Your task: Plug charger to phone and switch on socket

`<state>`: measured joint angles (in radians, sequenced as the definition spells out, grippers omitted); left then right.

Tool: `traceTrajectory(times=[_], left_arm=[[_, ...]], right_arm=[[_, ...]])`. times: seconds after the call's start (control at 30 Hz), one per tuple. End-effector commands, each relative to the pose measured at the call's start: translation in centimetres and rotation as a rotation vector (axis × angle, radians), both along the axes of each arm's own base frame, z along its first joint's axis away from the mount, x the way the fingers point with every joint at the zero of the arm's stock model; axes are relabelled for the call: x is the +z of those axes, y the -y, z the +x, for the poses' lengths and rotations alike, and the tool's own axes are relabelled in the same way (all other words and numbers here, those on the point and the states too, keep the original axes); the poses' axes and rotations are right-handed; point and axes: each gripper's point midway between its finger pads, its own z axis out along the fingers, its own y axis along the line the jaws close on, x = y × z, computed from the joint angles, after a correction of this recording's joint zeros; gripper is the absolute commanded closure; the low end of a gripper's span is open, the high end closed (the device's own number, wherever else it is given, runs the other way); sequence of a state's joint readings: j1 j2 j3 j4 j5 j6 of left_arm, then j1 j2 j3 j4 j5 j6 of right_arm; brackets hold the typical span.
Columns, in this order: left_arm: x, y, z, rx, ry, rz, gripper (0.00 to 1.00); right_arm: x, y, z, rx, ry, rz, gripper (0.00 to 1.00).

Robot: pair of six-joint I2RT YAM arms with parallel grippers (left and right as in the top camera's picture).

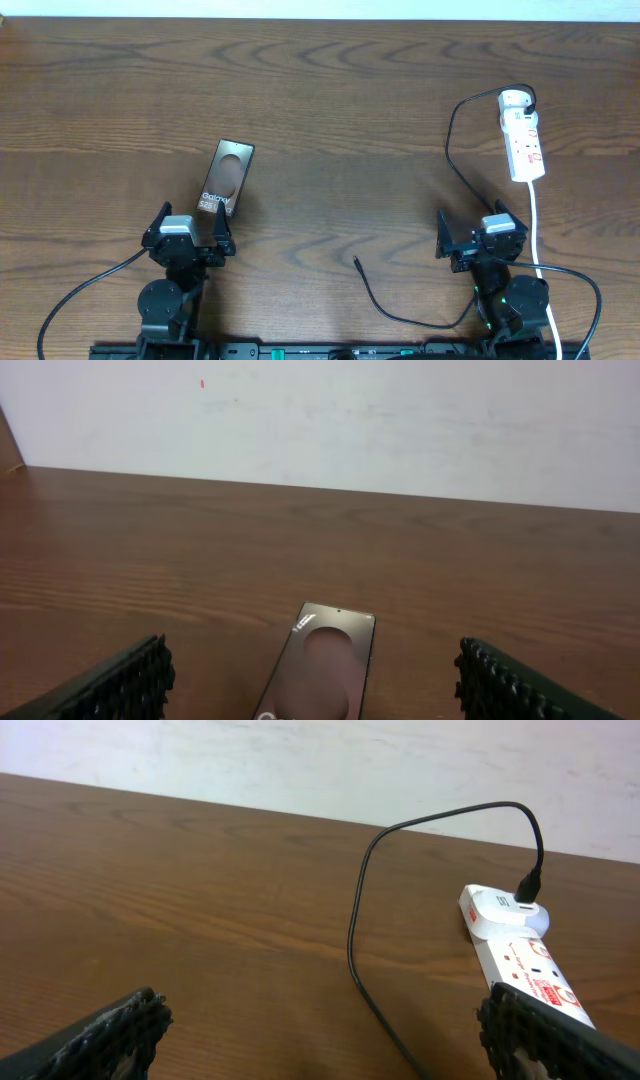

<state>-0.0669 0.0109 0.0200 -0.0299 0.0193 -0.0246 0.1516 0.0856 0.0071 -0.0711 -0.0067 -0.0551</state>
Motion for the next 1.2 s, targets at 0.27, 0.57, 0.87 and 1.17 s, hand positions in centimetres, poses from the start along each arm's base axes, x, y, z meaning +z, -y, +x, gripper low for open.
traceTrajectory(times=[0.27, 0.57, 0.87, 1.17], left_arm=[[-1.72, -0.79, -0.1, 0.041, -0.054, 0.026, 0.11], [-1.72, -0.79, -0.1, 0.041, -0.054, 0.026, 0.11], [-1.69, -0.69, -0.09, 0.035, -0.052, 0.024, 0.11], [-1.12, -0.66, -0.12, 0.037, -0.041, -0.008, 0.11]], right_arm=[[-0.21, 0.32, 0.03, -0.016, -0.008, 0.004, 0.01], [-0.21, 0.32, 0.03, -0.016, -0.008, 0.004, 0.01], [-0.21, 0.32, 0.03, -0.016, -0.008, 0.004, 0.01], [-0.21, 0.32, 0.03, -0.016, -0.007, 0.003, 0.01]])
